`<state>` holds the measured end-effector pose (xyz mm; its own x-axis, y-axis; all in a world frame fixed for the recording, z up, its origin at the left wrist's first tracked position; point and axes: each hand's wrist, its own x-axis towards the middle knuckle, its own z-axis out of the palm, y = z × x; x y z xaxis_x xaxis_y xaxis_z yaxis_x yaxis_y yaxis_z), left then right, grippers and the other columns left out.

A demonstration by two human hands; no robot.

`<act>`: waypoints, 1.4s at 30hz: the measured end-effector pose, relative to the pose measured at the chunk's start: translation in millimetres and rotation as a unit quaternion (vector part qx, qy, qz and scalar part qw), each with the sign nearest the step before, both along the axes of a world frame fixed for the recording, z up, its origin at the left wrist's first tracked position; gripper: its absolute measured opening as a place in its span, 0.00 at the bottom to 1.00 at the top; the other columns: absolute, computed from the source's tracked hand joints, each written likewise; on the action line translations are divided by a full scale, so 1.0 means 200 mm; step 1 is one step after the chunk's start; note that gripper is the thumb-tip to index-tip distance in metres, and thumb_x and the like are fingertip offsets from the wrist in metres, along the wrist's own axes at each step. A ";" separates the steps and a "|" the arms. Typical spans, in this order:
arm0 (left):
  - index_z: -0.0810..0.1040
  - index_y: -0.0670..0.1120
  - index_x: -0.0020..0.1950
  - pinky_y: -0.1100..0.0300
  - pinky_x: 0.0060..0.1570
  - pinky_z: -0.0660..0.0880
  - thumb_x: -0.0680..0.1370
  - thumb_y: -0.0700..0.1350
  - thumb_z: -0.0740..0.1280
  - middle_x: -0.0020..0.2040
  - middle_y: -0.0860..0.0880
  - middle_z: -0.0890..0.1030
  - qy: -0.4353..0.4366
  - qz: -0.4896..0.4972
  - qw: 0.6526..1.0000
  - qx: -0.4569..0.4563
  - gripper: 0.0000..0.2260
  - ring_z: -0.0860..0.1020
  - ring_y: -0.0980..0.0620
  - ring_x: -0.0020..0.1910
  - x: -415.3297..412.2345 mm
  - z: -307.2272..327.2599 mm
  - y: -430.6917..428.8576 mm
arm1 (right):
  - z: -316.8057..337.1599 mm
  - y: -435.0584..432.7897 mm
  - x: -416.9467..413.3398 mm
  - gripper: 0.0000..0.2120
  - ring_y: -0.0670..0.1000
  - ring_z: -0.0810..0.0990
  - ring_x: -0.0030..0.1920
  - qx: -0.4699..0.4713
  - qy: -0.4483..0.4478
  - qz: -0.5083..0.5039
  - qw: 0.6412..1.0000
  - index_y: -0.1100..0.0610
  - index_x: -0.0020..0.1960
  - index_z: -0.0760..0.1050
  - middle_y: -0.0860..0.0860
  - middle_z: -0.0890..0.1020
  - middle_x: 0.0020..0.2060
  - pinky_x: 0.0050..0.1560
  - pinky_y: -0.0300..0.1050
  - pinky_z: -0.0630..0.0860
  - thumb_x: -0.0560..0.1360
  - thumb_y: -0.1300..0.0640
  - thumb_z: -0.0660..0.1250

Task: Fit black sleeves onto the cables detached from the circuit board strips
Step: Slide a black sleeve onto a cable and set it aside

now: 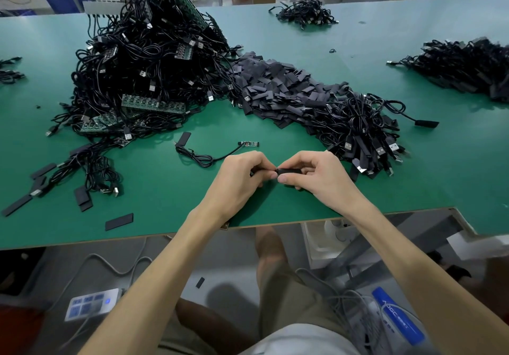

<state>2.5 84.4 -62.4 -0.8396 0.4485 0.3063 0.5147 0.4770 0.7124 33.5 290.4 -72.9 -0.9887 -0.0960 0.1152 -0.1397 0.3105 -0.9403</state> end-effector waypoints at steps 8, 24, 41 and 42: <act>0.86 0.49 0.45 0.65 0.38 0.75 0.75 0.39 0.75 0.34 0.58 0.82 -0.012 0.014 1.000 0.005 0.04 0.79 0.57 0.33 0.00 0.00 0.00 | -0.01 0.00 0.00 0.08 0.45 0.80 0.33 0.032 0.009 -0.006 0.999 0.51 0.47 0.85 0.48 0.87 0.39 0.37 0.38 0.77 0.70 0.57 0.81; 0.85 0.48 0.51 0.68 0.41 0.71 0.79 0.42 0.72 0.37 0.54 0.81 0.031 0.019 0.998 0.041 0.03 0.80 0.53 0.34 -0.01 0.01 -0.01 | 0.01 0.00 0.01 0.07 0.48 0.81 0.34 -0.024 0.000 -0.014 1.000 0.58 0.52 0.85 0.53 0.87 0.39 0.39 0.40 0.79 0.74 0.59 0.77; 0.85 0.50 0.48 0.67 0.37 0.71 0.79 0.44 0.73 0.31 0.54 0.82 -0.028 0.024 0.999 0.037 0.01 0.79 0.57 0.31 -0.03 -0.02 -0.02 | -0.01 0.00 0.01 0.07 0.47 0.78 0.27 -0.003 0.026 -0.023 0.999 0.62 0.46 0.85 0.51 0.86 0.35 0.30 0.30 0.68 0.79 0.59 0.71; 0.85 0.50 0.48 0.67 0.36 0.71 0.79 0.45 0.73 0.31 0.54 0.82 -0.030 0.025 0.999 0.034 0.02 0.79 0.56 0.32 -0.03 -0.02 -0.02 | -0.01 0.00 0.01 0.08 0.47 0.78 0.27 -0.003 0.026 -0.021 0.999 0.62 0.46 0.85 0.52 0.86 0.35 0.30 0.30 0.68 0.79 0.59 0.71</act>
<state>-3.3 79.7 -66.9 -0.8781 0.3864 0.2822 0.4466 0.4504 0.7731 35.3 290.2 -74.4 -0.9845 -0.0532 0.1673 -0.1755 0.3112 -0.9340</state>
